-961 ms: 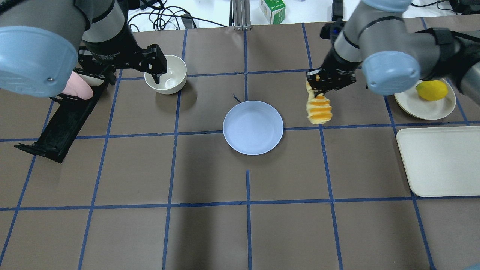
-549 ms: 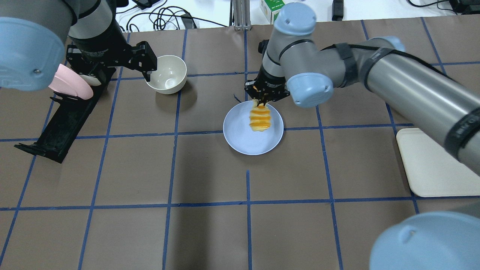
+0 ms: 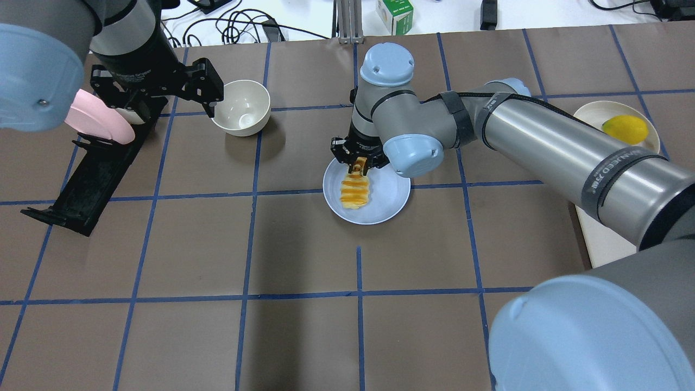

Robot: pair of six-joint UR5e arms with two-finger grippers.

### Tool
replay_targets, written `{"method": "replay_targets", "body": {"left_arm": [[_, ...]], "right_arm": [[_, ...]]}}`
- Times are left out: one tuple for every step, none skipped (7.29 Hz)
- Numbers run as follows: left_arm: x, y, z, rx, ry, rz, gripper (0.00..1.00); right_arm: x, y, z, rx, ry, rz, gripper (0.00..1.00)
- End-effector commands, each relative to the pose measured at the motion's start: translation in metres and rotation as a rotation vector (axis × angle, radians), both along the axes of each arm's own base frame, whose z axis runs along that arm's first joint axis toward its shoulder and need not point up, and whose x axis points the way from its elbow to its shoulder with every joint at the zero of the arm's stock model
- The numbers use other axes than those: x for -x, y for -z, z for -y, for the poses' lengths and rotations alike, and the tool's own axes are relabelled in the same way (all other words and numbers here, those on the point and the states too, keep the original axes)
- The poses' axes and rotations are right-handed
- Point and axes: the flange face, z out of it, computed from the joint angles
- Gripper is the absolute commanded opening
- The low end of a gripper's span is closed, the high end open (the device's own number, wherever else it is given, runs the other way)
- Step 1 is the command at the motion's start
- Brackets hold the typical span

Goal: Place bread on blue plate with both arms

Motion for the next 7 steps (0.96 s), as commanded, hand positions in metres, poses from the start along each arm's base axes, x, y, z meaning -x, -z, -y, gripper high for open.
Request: {"method": "replay_targets", "body": {"left_arm": [[0.009, 0.009, -0.009, -0.098, 0.075, -0.080, 1.00], [0.007, 0.009, -0.010, -0.102, 0.094, -0.073, 1.00], [0.007, 0.008, -0.011, -0.102, 0.095, -0.073, 1.00], [0.007, 0.007, -0.011, -0.101, 0.096, -0.073, 1.00], [0.007, 0.007, -0.011, -0.101, 0.096, -0.073, 1.00], [0.007, 0.007, -0.011, -0.101, 0.094, -0.073, 1.00], [0.007, 0.007, -0.011, -0.099, 0.094, -0.073, 1.00]], "right_arm": [[0.000, -0.008, 0.004, 0.010, 0.001, -0.003, 1.00], [0.013, -0.028, 0.013, 0.032, 0.021, 0.005, 1.00], [0.042, -0.083, 0.013, 0.026, 0.023, -0.026, 1.00], [0.119, -0.130, 0.018, -0.005, -0.020, -0.138, 1.00], [0.176, -0.168, 0.006, -0.057, -0.026, -0.141, 1.00], [0.205, -0.213, -0.015, -0.030, -0.041, -0.143, 1.00], [0.218, -0.238, -0.040, -0.038, -0.113, -0.137, 1.00]]}}
